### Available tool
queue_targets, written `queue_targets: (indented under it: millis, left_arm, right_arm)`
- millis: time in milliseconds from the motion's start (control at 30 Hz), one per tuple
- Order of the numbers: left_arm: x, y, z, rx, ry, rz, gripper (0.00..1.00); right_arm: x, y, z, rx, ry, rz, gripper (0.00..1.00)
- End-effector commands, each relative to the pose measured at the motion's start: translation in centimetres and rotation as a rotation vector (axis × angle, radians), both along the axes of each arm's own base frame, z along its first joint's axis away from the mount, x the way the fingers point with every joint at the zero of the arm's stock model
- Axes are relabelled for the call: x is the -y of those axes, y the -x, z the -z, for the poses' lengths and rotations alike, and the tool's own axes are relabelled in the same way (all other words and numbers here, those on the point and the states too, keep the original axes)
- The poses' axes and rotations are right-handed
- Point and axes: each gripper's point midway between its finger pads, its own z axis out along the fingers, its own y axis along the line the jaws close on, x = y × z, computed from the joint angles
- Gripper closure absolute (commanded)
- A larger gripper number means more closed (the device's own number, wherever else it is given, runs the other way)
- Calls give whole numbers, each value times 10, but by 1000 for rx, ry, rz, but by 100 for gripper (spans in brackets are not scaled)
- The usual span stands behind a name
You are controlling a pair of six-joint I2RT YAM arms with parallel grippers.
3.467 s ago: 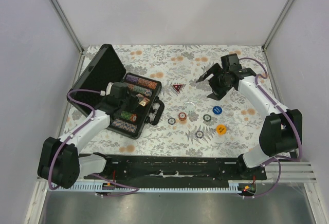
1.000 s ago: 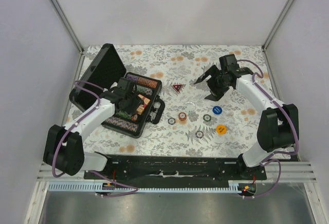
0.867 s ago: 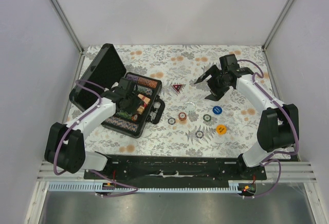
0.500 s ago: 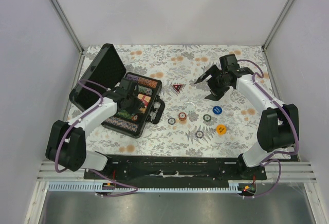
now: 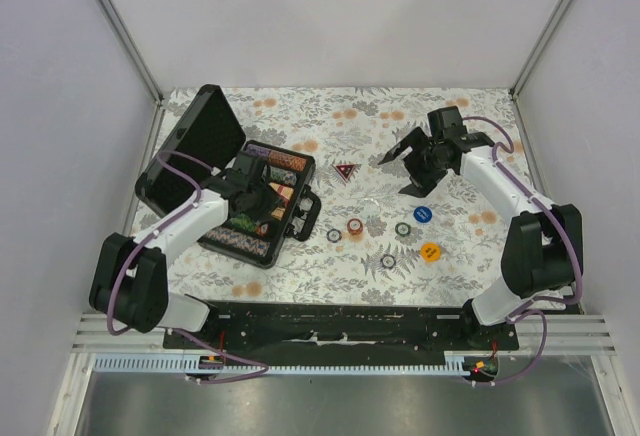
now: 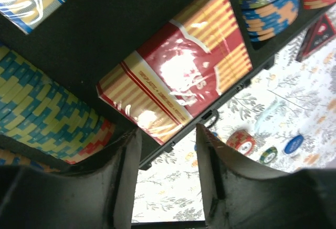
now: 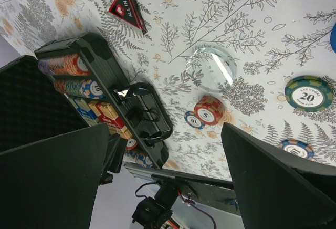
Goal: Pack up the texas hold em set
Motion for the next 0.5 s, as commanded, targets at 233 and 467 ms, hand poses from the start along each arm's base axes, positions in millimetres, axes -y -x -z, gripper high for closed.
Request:
queue_targets:
  millis: [233,467]
  left_arm:
    - [-4,-30,-89,330,-82,82,50]
    - [-3,-47,-83,379,-269,209,63]
  right_arm:
    - [6,-2,-21,98,35,-48,7]
    - [10,-2,-13,110,91,-129,14]
